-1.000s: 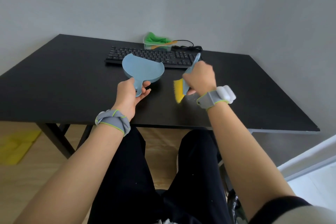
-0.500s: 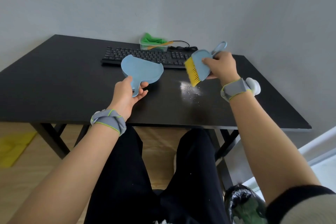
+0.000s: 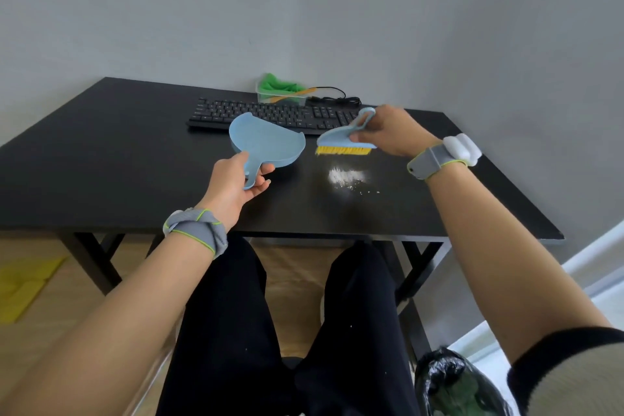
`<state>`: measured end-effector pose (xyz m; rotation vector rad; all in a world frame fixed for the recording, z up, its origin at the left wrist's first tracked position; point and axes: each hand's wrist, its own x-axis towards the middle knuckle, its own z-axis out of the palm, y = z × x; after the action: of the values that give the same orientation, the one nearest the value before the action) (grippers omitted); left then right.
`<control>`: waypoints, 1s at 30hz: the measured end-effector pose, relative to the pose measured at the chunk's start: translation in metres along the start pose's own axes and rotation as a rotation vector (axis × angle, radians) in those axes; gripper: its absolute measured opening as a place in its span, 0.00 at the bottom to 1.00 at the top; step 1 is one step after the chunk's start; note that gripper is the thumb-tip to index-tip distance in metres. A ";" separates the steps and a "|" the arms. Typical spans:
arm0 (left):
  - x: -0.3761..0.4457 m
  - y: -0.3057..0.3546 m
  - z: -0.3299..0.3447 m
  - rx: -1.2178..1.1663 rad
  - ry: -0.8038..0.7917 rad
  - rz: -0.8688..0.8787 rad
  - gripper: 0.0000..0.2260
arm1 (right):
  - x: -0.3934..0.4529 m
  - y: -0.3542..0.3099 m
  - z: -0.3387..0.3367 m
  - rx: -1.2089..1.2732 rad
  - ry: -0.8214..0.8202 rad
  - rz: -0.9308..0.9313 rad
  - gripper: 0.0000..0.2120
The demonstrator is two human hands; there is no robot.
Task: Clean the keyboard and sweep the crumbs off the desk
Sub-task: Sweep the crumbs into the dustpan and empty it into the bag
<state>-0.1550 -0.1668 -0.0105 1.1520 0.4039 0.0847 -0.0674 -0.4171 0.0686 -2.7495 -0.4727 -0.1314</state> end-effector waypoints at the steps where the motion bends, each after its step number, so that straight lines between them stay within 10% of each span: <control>1: -0.003 0.001 0.000 0.008 -0.002 -0.004 0.10 | 0.004 0.001 0.005 0.024 0.024 0.014 0.08; 8: -0.016 -0.002 -0.003 0.040 -0.045 -0.037 0.10 | -0.015 0.003 0.016 0.087 -0.138 0.011 0.12; 30: -0.089 -0.012 -0.015 0.259 -0.496 -0.240 0.13 | -0.042 0.020 0.001 -0.034 0.145 0.192 0.11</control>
<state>-0.2440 -0.1825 -0.0034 1.3208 0.1081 -0.4677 -0.0996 -0.4475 0.0549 -2.7755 -0.1678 -0.2907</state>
